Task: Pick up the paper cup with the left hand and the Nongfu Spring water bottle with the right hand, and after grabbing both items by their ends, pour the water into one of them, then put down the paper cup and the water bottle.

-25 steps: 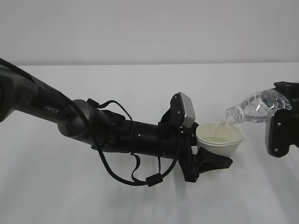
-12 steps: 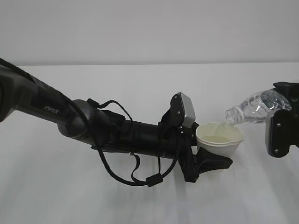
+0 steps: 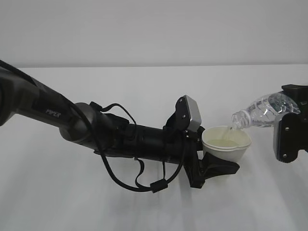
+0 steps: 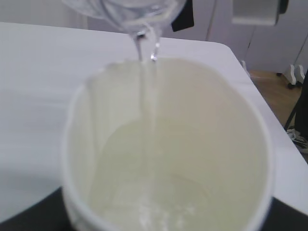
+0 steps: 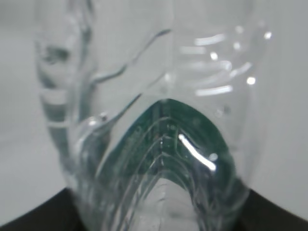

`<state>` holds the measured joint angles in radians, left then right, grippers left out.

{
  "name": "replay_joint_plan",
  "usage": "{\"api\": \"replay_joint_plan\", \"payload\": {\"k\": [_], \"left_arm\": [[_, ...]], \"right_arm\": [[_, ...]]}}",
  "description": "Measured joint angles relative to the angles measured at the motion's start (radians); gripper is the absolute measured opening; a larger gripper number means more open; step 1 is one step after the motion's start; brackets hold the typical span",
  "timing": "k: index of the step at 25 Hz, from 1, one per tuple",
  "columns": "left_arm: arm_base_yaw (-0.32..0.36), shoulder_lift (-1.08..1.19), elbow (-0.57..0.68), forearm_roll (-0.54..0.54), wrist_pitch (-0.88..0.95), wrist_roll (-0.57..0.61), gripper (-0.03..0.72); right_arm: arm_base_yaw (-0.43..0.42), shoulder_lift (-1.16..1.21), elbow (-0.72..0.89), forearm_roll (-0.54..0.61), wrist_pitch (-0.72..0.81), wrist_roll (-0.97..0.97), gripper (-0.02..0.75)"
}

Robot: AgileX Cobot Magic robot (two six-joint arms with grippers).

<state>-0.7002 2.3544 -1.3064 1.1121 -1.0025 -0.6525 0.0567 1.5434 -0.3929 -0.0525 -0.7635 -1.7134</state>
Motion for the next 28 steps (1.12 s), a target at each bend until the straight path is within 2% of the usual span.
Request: {"api": "replay_joint_plan", "payload": {"k": [28], "left_arm": [[0.0,0.0,0.0,0.004,0.0,0.0,0.428]], "right_arm": [[0.0,0.0,0.0,-0.018,0.005,0.0,0.375]]}}
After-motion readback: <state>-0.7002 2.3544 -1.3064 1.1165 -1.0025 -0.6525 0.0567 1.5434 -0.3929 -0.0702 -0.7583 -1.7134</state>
